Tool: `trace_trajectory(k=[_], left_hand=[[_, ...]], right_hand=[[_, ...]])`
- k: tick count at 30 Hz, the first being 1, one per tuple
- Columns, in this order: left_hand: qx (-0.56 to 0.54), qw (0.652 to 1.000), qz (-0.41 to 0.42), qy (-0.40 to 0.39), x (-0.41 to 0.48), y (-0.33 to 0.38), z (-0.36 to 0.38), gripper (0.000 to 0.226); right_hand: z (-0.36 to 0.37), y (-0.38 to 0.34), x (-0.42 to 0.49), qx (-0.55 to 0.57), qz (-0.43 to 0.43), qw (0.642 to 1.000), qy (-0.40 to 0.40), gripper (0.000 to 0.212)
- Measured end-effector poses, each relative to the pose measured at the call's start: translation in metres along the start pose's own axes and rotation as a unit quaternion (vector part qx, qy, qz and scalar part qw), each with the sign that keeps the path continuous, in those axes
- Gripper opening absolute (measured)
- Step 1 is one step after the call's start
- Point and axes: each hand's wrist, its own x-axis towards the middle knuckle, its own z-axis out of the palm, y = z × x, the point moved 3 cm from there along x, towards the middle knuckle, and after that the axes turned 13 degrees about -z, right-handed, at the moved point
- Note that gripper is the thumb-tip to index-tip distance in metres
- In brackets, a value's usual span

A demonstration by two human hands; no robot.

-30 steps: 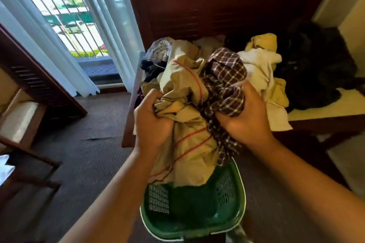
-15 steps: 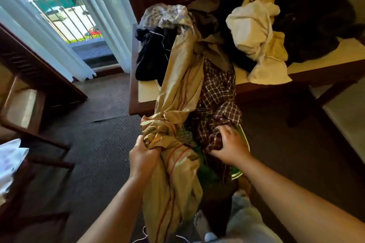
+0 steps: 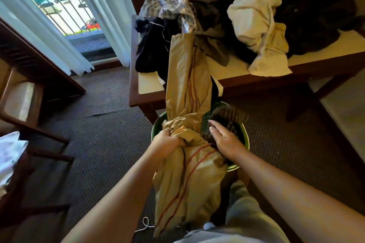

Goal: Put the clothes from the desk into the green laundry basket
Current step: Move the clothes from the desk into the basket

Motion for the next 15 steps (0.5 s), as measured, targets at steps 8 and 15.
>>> trace_trajectory(k=[8,15], left_hand=[[-0.031,0.999,0.014,0.039,0.013,0.034,0.012,0.037],[-0.131,0.968,0.140,0.163,0.006,0.059,0.016,0.045]], right_hand=[[-0.012,0.009,-0.005,0.049,0.026,0.998,0.020,0.052],[-0.024,0.005,-0.006,0.030,-0.037,0.998,0.034,0.051]])
